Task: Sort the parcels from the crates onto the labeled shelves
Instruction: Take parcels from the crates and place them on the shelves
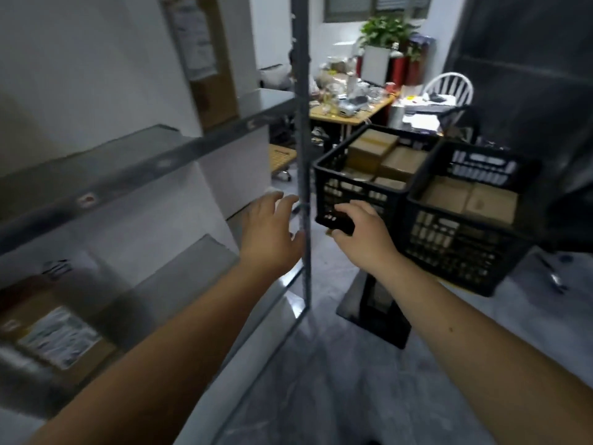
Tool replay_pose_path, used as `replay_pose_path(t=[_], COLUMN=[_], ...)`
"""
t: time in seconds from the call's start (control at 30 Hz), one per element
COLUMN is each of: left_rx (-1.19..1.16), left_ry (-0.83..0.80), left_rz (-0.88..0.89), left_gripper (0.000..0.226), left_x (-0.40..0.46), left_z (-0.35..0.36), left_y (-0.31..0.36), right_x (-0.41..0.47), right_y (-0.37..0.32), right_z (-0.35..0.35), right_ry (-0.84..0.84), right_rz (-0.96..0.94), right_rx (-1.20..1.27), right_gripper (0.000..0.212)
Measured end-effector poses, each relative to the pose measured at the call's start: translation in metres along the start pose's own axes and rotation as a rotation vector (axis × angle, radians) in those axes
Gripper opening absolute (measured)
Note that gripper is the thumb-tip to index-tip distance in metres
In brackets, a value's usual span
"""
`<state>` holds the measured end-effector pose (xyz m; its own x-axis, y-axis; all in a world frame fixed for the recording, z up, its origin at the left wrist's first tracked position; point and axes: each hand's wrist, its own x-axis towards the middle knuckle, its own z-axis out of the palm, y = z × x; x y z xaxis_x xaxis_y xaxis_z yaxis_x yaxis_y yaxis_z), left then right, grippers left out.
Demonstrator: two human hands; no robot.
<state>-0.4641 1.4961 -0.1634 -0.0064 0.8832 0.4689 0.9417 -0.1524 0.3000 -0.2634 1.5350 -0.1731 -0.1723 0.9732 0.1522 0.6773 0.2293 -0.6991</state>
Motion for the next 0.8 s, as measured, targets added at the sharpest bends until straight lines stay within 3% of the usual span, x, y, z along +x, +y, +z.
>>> replay_pose_path(t=[0.43, 0.8], left_rx=[-0.164, -0.202], left_ry=[-0.261, -0.528], left_rz=[0.217, 0.251], left_gripper=[0.063, 0.061], left_x=[0.135, 0.217], left_z=[0.174, 0.272], left_y=[0.199, 0.265], right_x=[0.045, 0.098], right_y=[0.209, 0.287], right_z=[-0.158, -0.204], right_ry=[0.119, 0.172], right_rz=[0.332, 0.476], right_rx=[-0.140, -0.085], right_gripper=[0.049, 0.049])
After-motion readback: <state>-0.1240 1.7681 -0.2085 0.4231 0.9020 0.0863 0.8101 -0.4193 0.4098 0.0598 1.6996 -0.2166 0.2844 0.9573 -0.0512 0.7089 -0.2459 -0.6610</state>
